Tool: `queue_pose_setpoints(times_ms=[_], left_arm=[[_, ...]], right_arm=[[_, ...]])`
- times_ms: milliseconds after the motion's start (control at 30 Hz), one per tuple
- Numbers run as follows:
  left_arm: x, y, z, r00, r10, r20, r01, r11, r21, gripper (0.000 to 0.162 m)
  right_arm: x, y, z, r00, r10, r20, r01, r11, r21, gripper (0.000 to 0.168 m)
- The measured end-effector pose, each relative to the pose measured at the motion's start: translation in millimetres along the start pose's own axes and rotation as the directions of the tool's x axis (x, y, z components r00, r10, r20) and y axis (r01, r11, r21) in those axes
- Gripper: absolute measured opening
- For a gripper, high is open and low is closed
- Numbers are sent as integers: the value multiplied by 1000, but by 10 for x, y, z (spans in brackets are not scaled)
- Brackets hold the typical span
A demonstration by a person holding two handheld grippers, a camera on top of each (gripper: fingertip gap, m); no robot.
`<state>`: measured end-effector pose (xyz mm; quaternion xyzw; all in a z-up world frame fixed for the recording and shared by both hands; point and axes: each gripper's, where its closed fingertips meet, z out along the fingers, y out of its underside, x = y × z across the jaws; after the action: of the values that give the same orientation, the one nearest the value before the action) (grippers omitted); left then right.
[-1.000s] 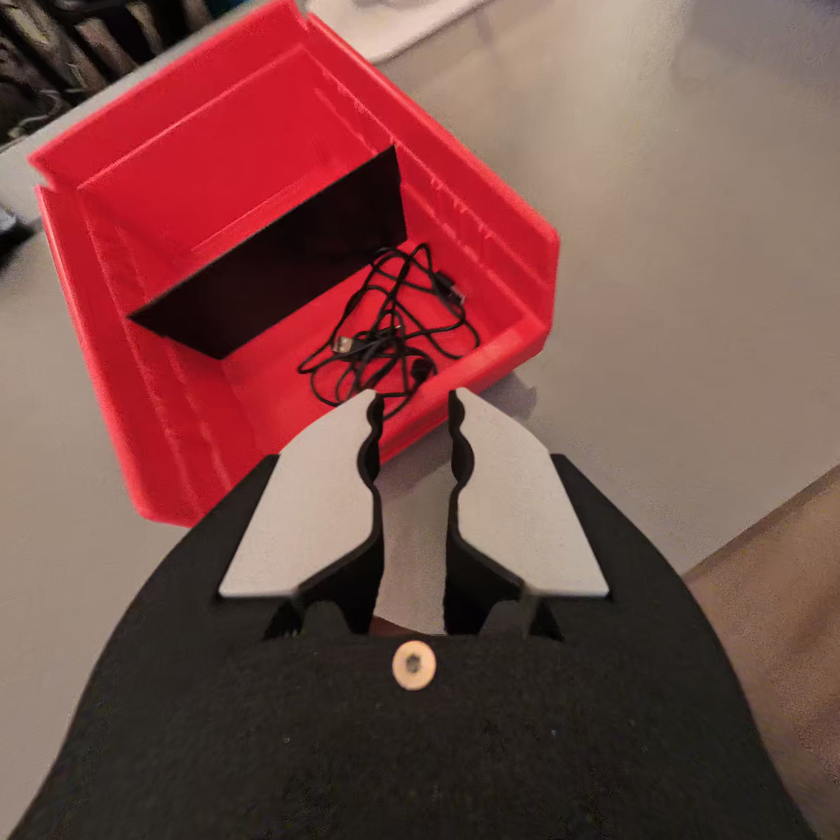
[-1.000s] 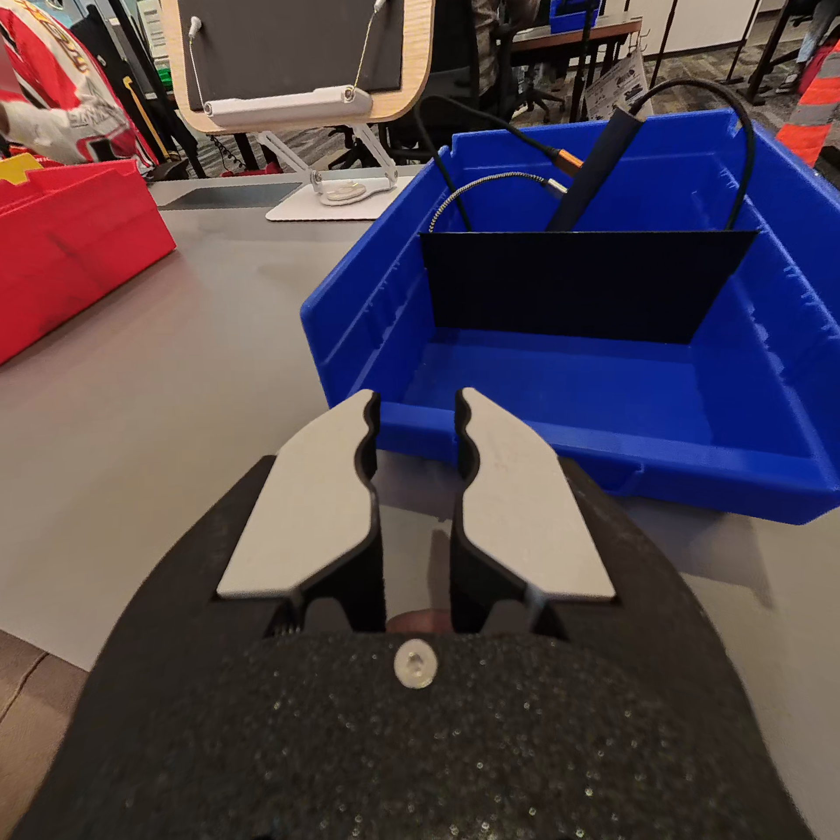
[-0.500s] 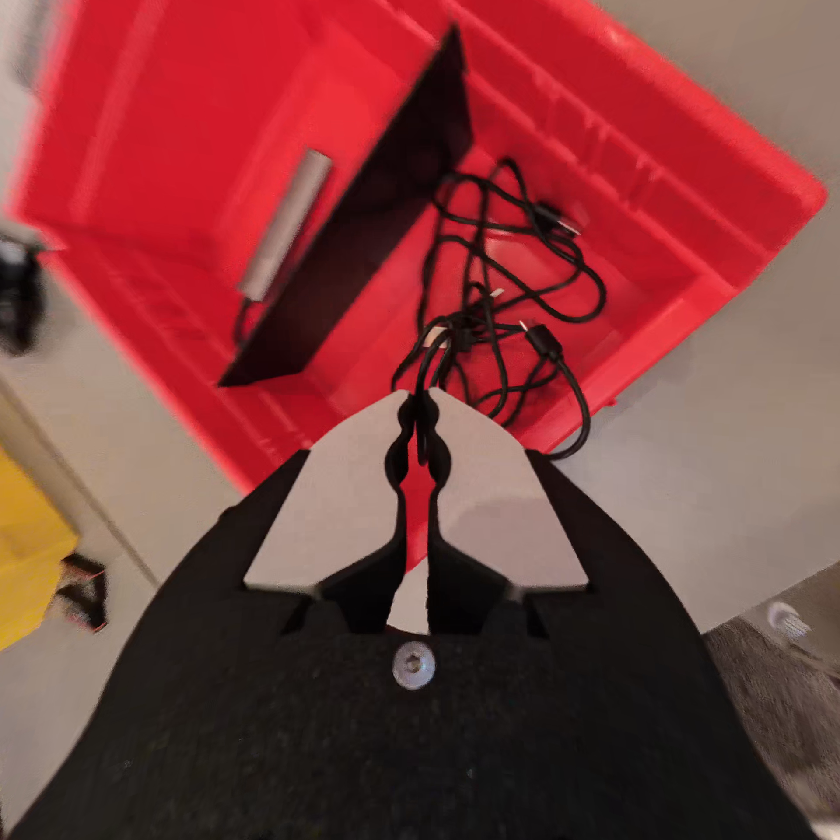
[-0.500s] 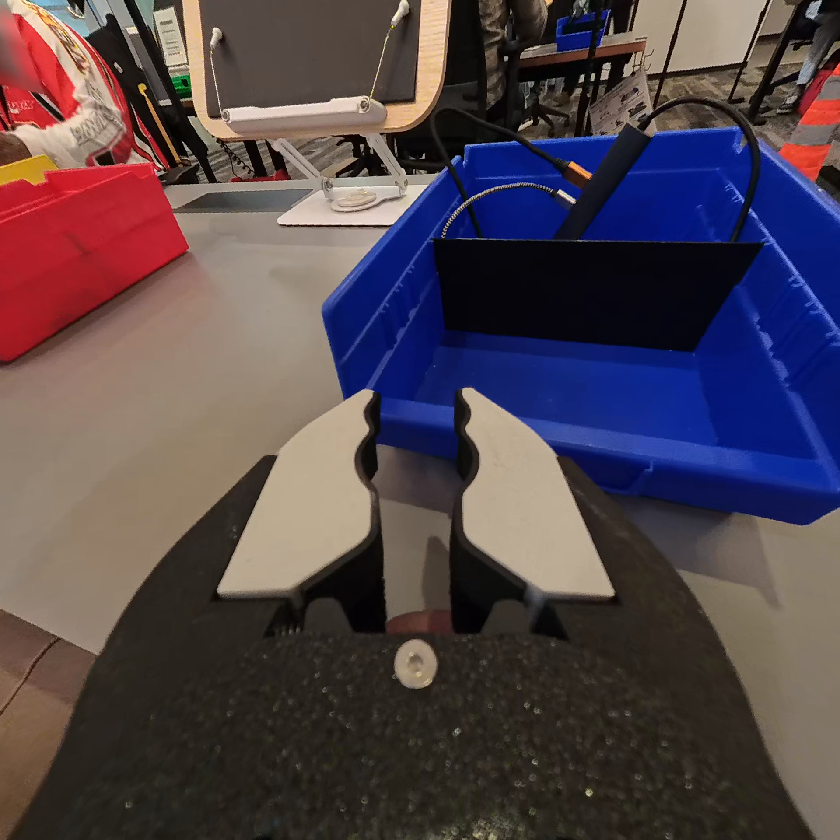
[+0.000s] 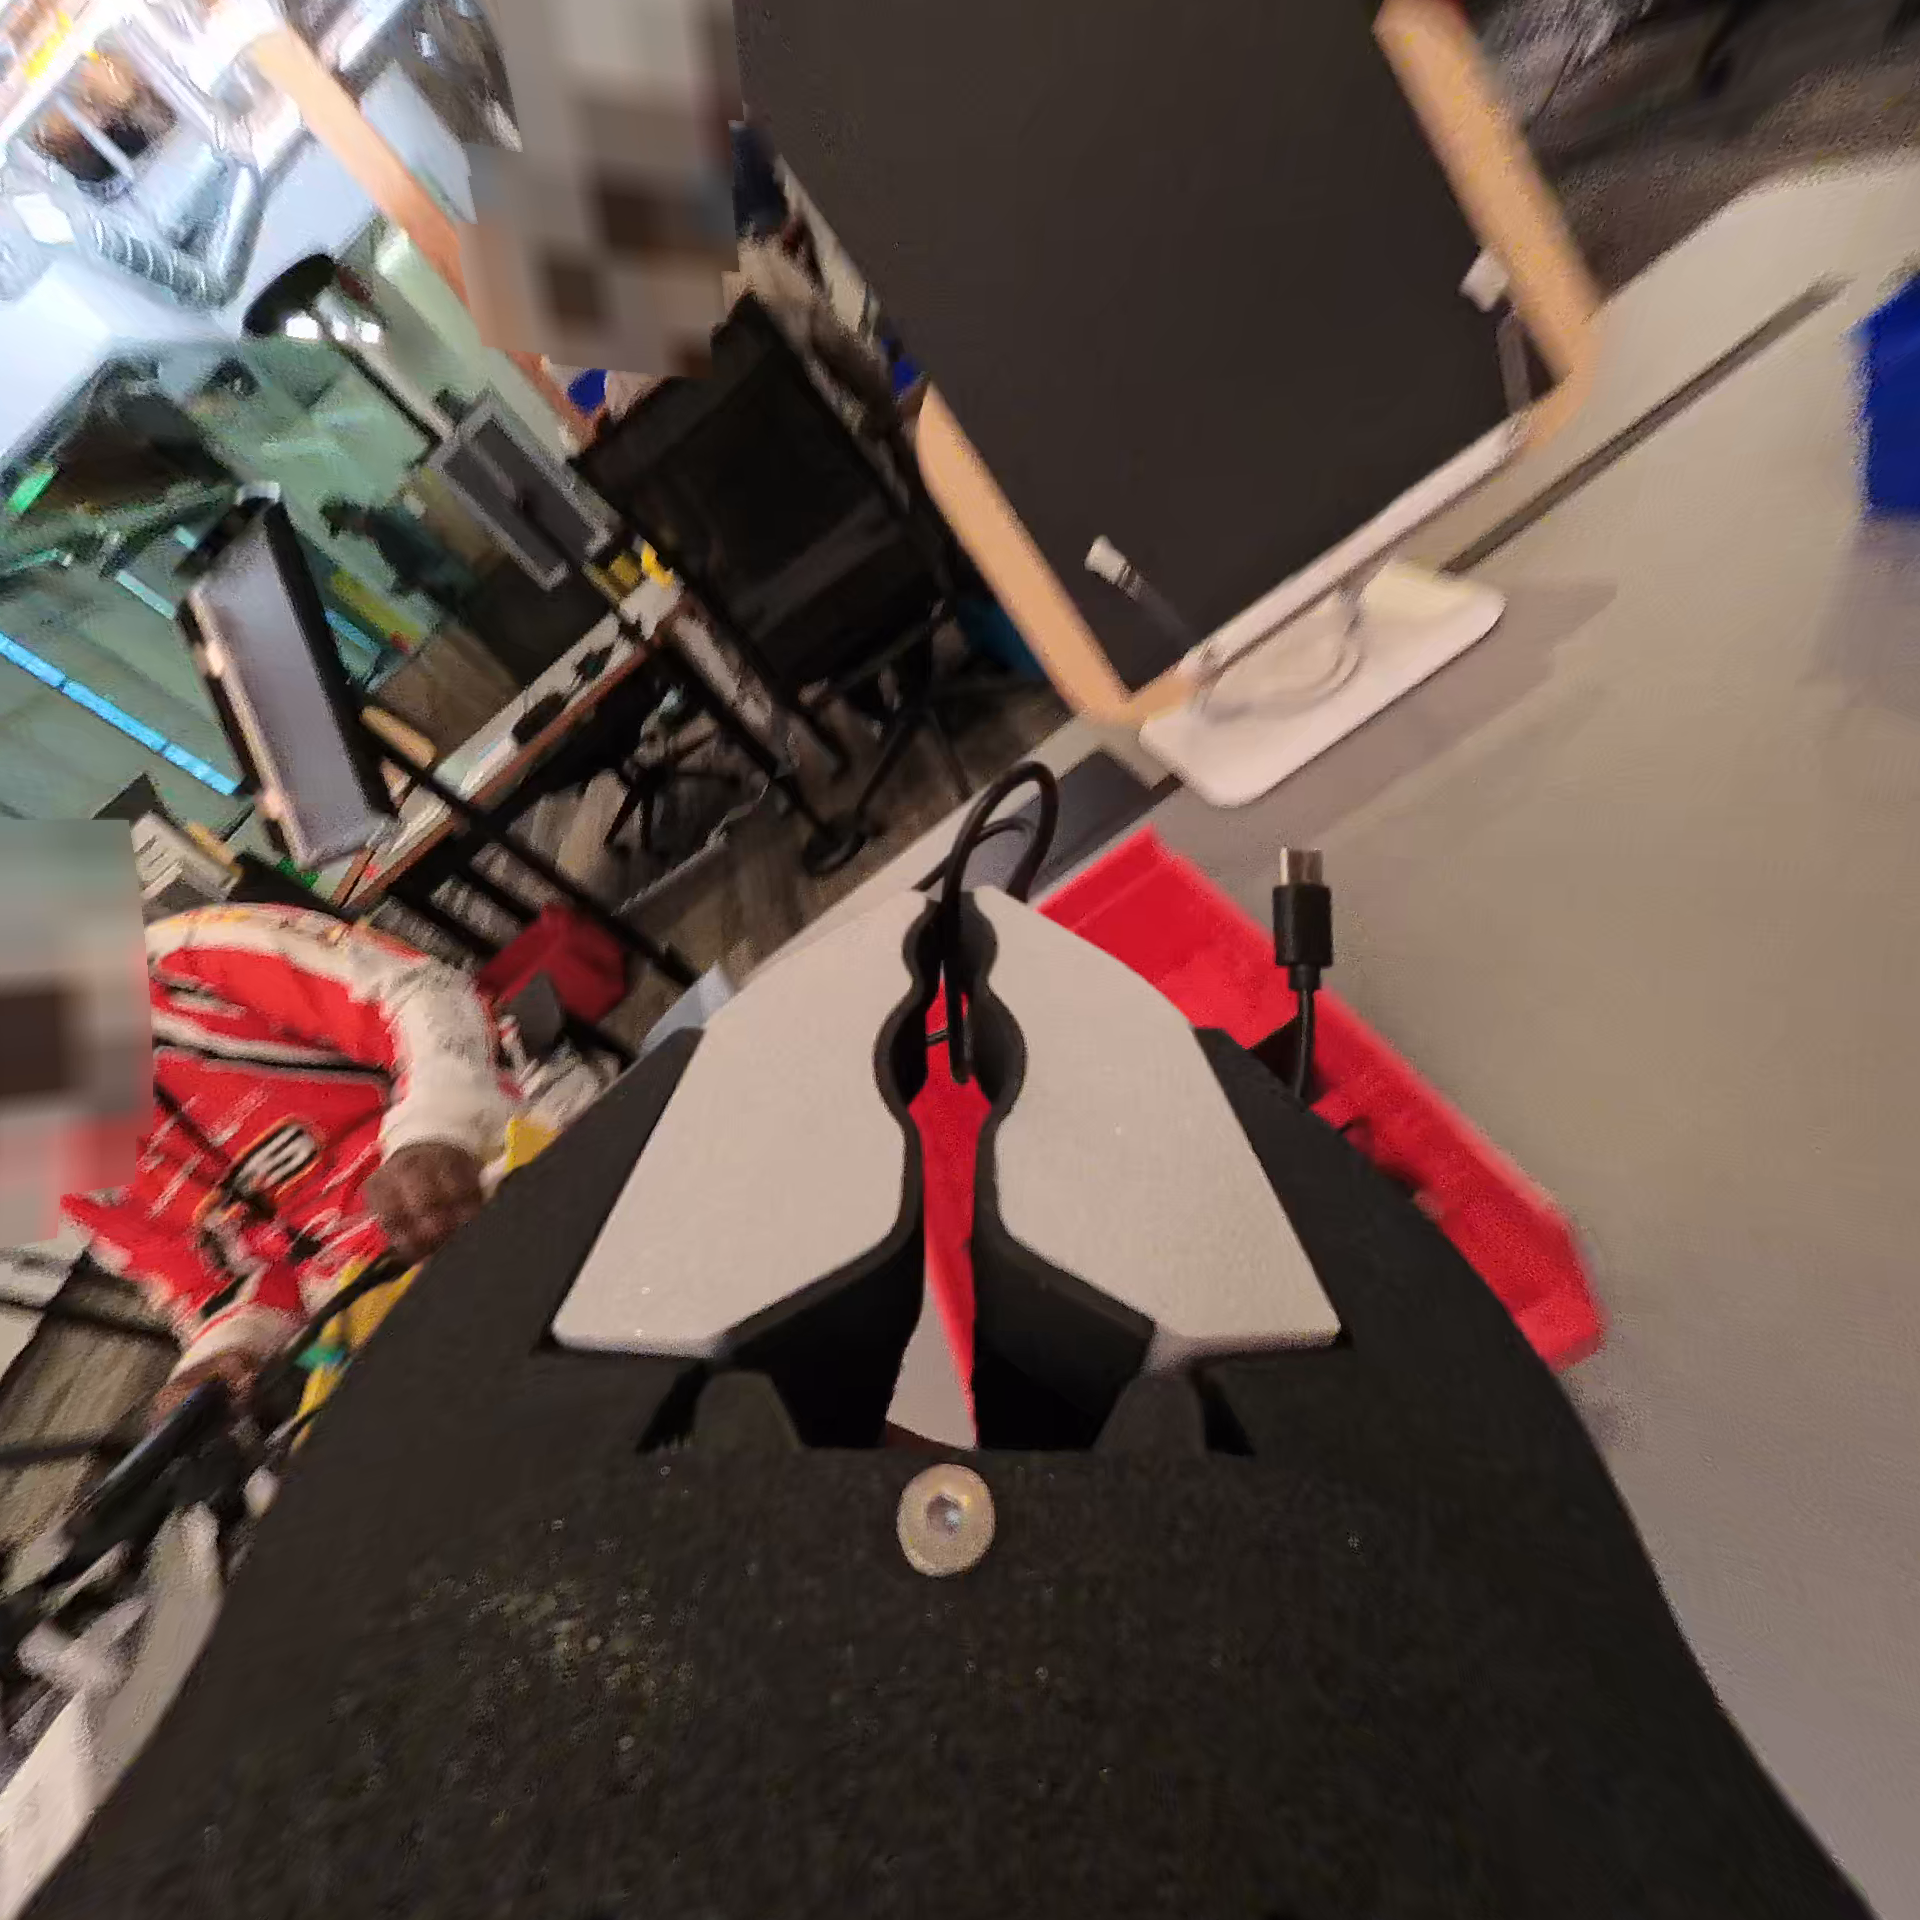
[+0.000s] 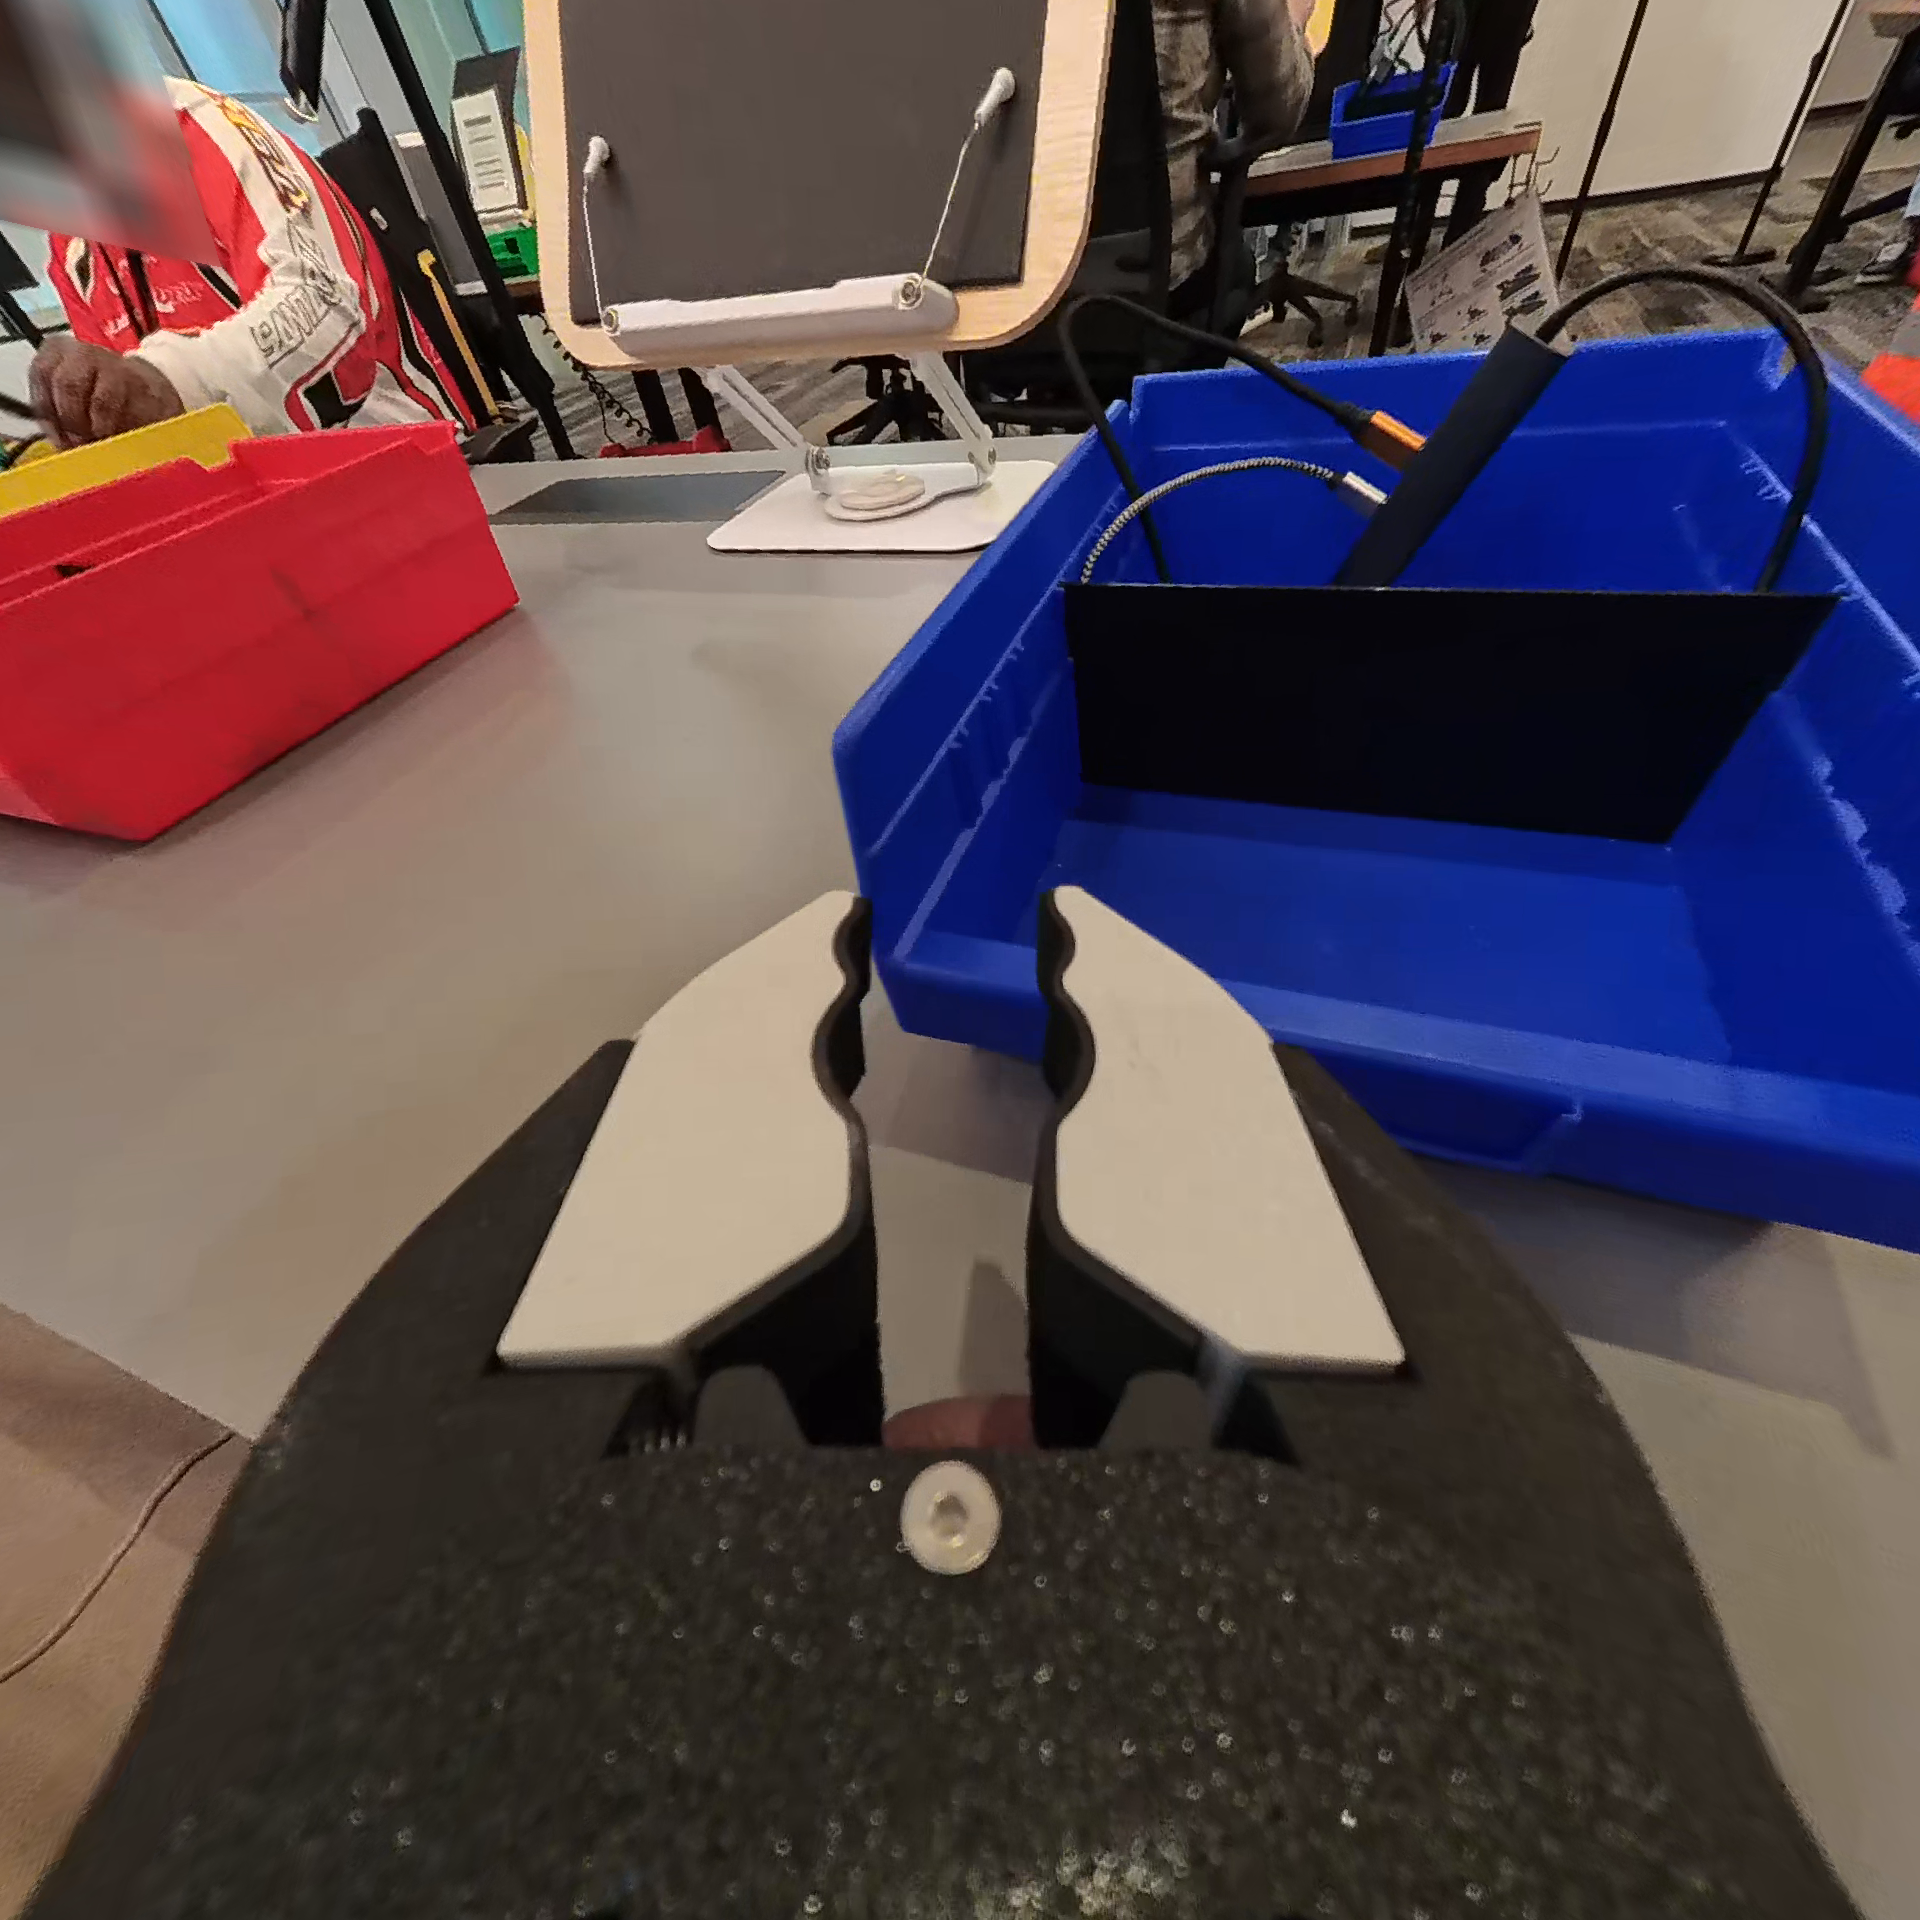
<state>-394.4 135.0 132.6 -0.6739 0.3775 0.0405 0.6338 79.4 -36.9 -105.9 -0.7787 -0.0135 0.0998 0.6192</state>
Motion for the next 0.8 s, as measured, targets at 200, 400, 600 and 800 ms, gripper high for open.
queue_pose_setpoints(times_ms=[200,400,600,800], left_arm=[[505,-1033,-75,998,58,-19,-51,963,266,2],[1688,-1104,396,953,66,-295,8,969,245,2],[3369,17,669,789,-150,-596,117,989,-95,2],[3956,607,541,727,-266,-632,118,956,-267,2]], right_arm=[[-34,-3,-13,1000,-4,8,4,1000,3,30],[-23,-14,-55,1000,-2,5,2,1000,11,29],[-22,1,-98,1000,10,7,-10,1000,10,29],[-60,32,-82,999,19,28,-19,1000,-3,29]])
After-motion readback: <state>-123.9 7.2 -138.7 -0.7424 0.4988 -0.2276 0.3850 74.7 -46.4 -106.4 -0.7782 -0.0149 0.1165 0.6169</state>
